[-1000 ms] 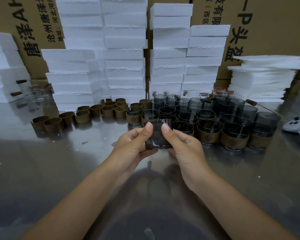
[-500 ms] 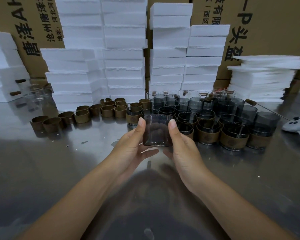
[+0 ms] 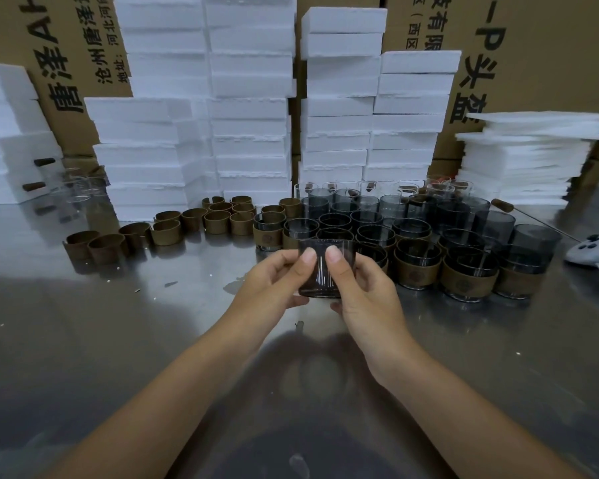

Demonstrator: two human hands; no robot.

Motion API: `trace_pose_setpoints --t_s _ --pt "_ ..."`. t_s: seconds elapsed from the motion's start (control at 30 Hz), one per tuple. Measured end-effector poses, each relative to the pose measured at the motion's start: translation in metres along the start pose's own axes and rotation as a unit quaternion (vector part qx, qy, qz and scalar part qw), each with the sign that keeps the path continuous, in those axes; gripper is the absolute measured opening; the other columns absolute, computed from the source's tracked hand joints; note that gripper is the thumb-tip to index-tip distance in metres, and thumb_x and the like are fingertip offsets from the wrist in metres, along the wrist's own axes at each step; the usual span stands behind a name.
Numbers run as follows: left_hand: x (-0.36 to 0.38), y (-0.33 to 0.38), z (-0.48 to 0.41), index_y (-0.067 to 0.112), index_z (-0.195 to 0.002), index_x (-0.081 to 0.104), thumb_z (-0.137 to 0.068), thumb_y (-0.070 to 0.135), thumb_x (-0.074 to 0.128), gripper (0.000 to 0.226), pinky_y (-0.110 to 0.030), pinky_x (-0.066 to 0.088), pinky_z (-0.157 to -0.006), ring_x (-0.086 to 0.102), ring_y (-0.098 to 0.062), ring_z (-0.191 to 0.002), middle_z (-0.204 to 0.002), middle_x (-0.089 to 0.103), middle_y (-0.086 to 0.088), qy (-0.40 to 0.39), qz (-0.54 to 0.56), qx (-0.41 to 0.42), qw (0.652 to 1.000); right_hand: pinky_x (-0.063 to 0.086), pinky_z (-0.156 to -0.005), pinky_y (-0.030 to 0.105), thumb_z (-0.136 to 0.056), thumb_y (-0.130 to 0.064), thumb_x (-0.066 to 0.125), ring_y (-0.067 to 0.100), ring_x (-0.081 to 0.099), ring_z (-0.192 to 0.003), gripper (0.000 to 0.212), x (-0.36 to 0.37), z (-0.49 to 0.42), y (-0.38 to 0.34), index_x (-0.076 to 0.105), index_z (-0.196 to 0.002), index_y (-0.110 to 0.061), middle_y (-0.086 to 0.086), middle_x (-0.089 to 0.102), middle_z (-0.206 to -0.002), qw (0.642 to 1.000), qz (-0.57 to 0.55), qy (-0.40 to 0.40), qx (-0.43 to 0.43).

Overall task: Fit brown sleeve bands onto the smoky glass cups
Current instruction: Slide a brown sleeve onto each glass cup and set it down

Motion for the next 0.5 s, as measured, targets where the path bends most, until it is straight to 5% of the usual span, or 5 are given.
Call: trace_pose_setpoints --t_s 0.27,0.4,0.5 --pt "-0.0008 -0.0013 0.0007 0.017 -0.101 0.072 -0.065 0.056 0.063 0.054 -0.024 0.054 -0.081 0.068 -0.012 -0.093 -0.097 0.074 -0.001 -0.021 0.034 -0.014 0.999 0.043 -0.059 0.005 -0.064 -0.057 0.061 -0.011 0.063 -0.070 0.042 0.0003 -0.0011 -0.0021 0.072 -0.087 -0.023 -0.016 0.072 -0.076 1.000 0.013 -0.026 -0.004" --pt "-0.0017 -0.0015 0.0010 0.018 -0.102 0.071 -0.061 0.055 0.066 0.055 -0.019 0.052 -0.075 0.069 -0.011 -0.091 -0.097 0.075 -0.003 -0.016 0.069 -0.028 0.997 0.051 -0.080 0.016 -0.066 -0.055 0.064 0.005 0.069 -0.092 0.050 -0.0017 -0.0032 -0.0008 0.074 -0.098 -0.018 -0.004 0.075 -0.095 0.998 -0.022 -0.064 0.017" --pt "-0.0027 -0.0008 0.0014 0.020 -0.100 0.072 -0.058 0.057 0.069 0.057 -0.021 0.053 -0.078 0.069 -0.013 -0.093 -0.100 0.074 -0.003 -0.020 0.101 -0.033 0.994 0.047 -0.079 0.018 -0.063 -0.058 0.063 0.003 0.067 -0.094 0.053 -0.0016 -0.0046 -0.0013 0.074 -0.100 -0.022 -0.006 0.075 -0.099 0.994 -0.047 -0.093 0.033"
Point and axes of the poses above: each hand's wrist, its own z-axis away from the middle knuckle, its own x-axis out of the palm, y = z × x, the point moved 5 cm from there along -z, towards the middle knuckle
